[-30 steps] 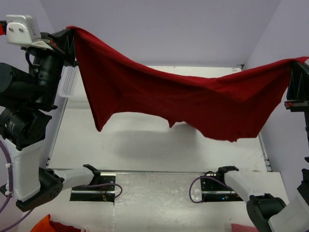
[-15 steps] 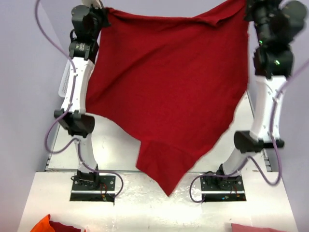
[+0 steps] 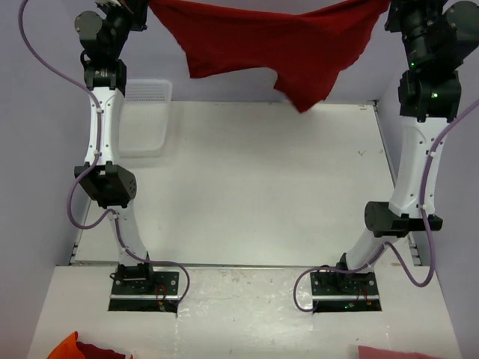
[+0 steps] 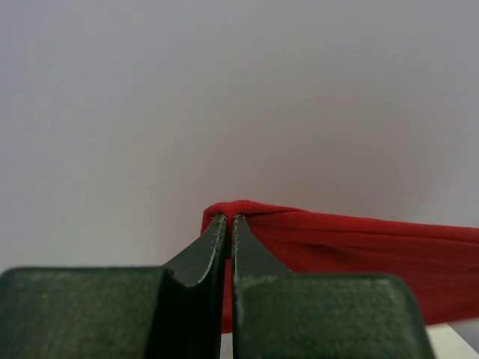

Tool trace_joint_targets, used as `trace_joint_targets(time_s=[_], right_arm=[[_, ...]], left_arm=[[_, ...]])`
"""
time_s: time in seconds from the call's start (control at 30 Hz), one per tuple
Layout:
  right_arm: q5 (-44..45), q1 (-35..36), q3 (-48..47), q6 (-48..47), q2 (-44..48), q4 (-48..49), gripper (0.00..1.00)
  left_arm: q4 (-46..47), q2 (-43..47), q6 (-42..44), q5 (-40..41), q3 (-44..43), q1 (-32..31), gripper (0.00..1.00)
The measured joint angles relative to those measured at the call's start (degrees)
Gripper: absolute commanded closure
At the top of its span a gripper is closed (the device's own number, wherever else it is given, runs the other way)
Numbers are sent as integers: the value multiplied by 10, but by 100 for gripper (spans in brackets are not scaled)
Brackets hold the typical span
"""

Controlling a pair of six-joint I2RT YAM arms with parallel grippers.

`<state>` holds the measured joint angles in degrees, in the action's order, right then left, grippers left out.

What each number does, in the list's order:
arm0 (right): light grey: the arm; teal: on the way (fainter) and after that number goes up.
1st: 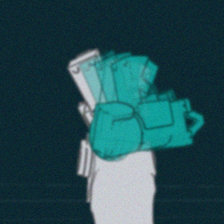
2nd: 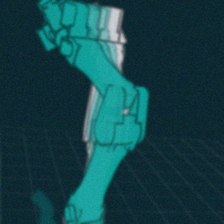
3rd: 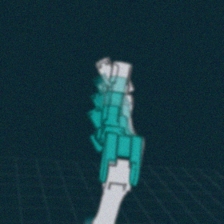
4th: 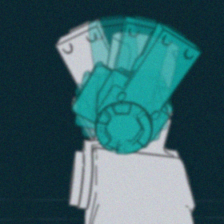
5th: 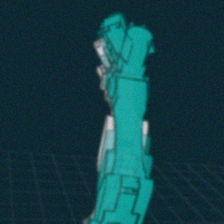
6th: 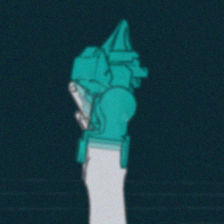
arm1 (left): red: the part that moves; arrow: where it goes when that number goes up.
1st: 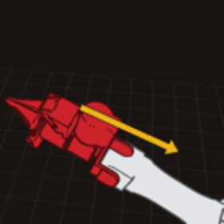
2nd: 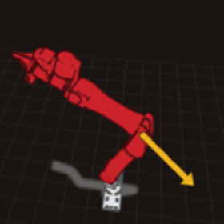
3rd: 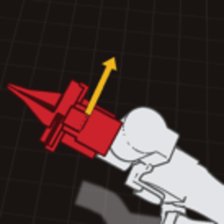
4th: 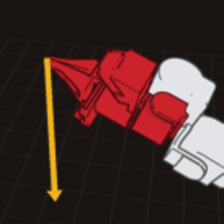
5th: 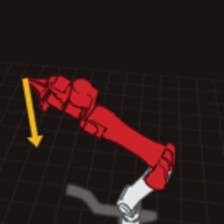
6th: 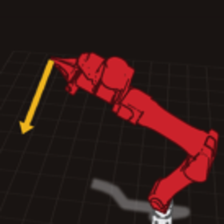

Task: Fold and stack the t-shirts
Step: Flatten out the tshirt

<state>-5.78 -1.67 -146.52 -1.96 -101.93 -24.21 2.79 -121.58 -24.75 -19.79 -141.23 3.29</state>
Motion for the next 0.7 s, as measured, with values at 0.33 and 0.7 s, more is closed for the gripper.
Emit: trace_joint_targets(time_s=[0.33, 0.7], right_arm=[[33, -6, 260, 73, 169, -46, 100], [113, 67, 784, 246, 256, -179, 100]], left_arm=[[-37, 91, 30, -63, 167, -17, 100], [-300, 161, 11, 134, 592, -150, 100]])
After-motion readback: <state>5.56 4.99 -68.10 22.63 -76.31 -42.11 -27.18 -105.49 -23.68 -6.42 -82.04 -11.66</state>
